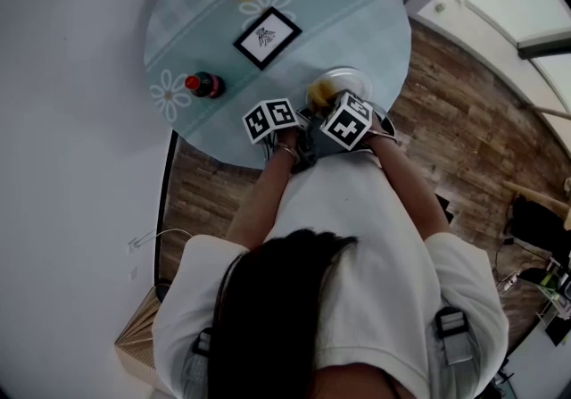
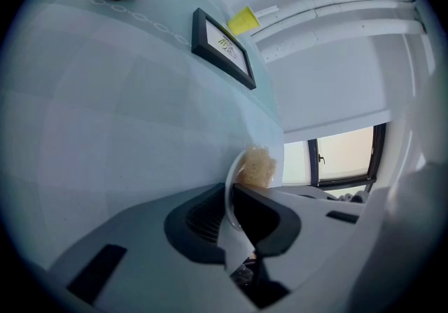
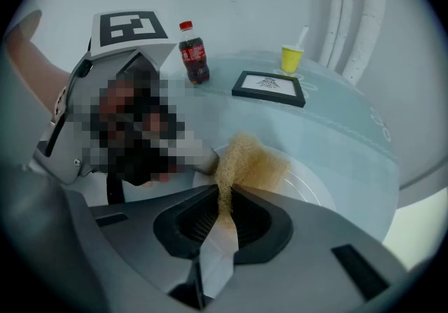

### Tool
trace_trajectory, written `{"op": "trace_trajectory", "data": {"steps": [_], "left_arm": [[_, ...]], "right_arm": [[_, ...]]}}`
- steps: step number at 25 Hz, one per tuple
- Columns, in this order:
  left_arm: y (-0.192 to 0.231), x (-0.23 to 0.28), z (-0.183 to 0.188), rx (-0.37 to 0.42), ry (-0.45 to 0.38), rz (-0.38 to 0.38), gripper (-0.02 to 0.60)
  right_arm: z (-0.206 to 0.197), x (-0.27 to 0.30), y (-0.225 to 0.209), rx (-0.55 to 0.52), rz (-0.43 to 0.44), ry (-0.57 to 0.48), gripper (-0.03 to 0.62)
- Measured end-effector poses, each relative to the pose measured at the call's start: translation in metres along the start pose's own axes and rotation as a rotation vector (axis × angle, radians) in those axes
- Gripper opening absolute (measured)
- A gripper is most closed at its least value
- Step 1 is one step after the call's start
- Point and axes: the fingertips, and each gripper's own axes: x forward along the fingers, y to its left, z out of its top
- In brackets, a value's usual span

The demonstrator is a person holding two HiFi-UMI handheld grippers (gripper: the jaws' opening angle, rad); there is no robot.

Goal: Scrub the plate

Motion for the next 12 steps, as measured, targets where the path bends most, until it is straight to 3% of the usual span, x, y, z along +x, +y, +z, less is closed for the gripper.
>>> {"op": "trace_trajectory", "data": {"steps": [12], "left_arm": [[0.0005,0.0,-0.0001,-0.013,-0.007,-0.01,0.044]], "right_arm": [[-0.001,-0.0057,-0.0043,0.026,-0.015,-0.043,0.064]]}}
